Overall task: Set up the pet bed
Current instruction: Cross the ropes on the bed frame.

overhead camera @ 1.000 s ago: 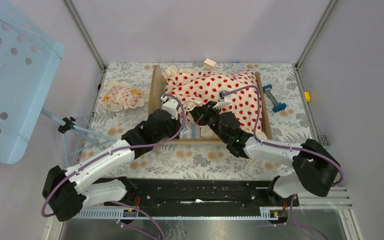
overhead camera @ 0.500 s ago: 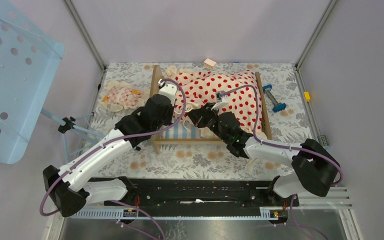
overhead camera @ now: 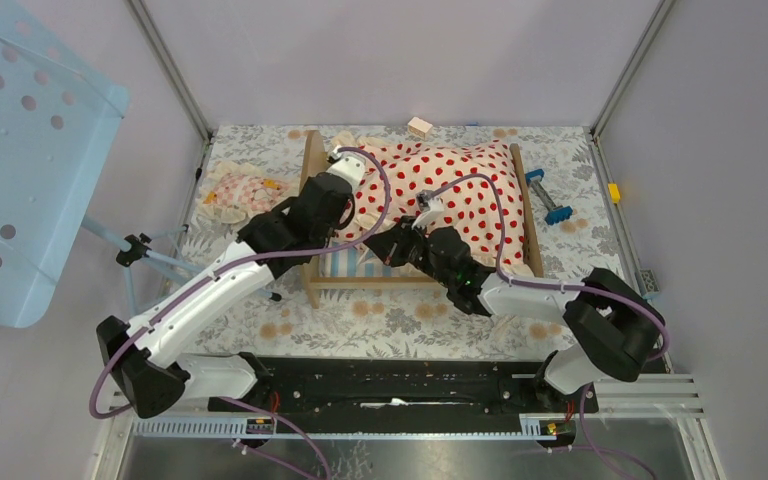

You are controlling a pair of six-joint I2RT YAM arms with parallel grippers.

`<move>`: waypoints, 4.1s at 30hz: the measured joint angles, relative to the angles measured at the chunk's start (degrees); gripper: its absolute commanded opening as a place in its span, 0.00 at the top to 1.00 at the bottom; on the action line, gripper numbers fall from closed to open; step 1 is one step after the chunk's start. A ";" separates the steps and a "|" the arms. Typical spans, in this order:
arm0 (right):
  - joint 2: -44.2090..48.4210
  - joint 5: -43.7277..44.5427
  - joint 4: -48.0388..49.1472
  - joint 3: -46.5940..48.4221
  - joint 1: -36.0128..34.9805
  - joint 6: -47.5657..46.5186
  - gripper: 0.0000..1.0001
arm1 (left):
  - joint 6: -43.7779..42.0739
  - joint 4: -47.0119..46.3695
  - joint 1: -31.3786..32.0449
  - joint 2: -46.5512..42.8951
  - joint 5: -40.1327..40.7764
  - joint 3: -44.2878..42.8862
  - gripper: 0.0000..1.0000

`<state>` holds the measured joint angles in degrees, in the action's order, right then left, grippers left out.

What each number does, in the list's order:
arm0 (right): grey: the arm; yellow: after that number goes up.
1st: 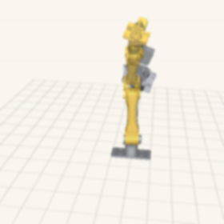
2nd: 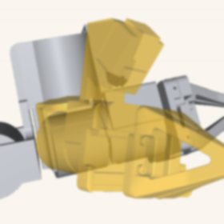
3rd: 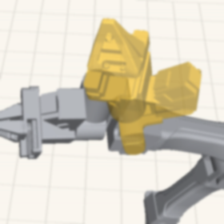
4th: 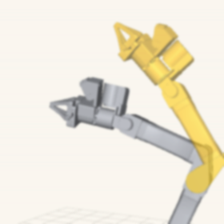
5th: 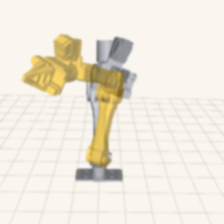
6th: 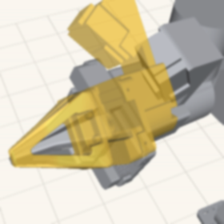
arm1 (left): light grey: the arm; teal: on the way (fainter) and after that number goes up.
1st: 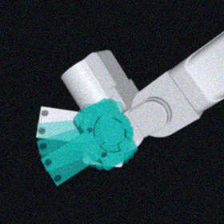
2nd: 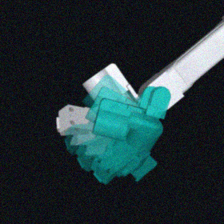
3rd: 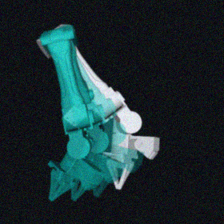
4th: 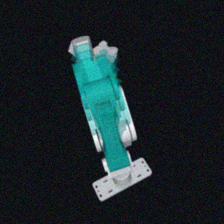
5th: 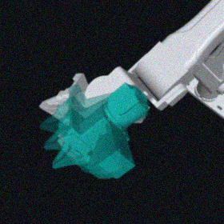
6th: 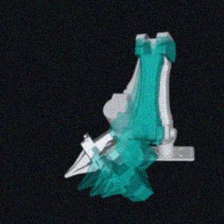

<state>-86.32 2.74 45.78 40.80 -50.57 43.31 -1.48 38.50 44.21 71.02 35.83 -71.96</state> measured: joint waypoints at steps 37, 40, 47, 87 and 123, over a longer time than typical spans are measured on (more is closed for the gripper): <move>-5.51 -4.94 5.79 -3.67 -4.24 2.80 1.00 | 9.66 3.23 0.63 -3.08 -5.11 9.70 0.45; -5.51 -4.94 5.77 -3.63 -4.24 2.84 1.00 | 10.99 4.48 0.63 -5.25 -6.40 9.70 0.42; -5.51 -4.94 2.82 -1.27 -4.24 1.90 1.00 | 13.03 7.17 0.57 -10.12 -8.33 7.58 0.29; -5.92 -4.57 -34.12 24.04 -12.59 -13.29 0.95 | 18.49 2.38 -24.30 -7.56 -27.21 7.52 0.50; -8.61 -17.09 -19.71 18.88 -13.29 11.69 0.60 | 18.71 0.74 -24.81 -7.15 -30.10 9.53 0.49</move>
<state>-94.94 -14.35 26.06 59.68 -63.86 55.00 17.23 39.24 19.40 63.88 5.74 -62.43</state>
